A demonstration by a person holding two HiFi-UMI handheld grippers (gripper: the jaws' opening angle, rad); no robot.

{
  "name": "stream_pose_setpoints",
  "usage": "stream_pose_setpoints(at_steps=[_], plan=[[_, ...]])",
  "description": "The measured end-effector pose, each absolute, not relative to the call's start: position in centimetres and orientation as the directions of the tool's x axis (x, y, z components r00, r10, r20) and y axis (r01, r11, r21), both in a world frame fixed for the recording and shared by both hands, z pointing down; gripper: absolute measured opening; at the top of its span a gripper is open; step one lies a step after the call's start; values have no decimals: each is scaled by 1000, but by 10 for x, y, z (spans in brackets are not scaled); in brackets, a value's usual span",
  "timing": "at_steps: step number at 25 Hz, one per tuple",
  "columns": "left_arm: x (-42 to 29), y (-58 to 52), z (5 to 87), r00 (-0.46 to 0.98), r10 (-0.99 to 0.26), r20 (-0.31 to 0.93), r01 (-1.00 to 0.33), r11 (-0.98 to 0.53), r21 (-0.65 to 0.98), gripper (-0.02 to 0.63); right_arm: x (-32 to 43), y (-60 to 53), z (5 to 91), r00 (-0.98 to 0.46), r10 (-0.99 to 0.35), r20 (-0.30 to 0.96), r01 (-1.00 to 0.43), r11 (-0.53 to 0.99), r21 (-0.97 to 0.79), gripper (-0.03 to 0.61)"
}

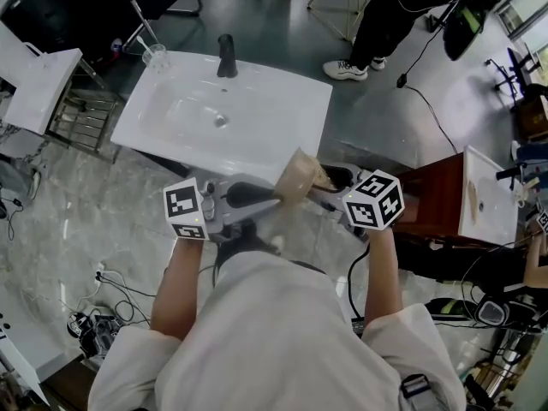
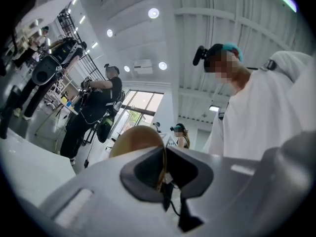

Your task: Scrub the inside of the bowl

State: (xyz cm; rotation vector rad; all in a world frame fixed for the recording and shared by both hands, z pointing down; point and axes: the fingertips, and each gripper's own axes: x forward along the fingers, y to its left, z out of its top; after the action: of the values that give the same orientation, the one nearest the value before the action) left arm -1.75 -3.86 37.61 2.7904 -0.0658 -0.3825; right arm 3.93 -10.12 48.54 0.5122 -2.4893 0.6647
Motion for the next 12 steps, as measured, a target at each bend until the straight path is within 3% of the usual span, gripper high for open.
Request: stream_pose_setpoints(at_steps=[12], plan=[[-33,-76,402,949,-256,-183,-174,-912,371,18,11,-41,466,-878,12,478,-225,872,-436,255]])
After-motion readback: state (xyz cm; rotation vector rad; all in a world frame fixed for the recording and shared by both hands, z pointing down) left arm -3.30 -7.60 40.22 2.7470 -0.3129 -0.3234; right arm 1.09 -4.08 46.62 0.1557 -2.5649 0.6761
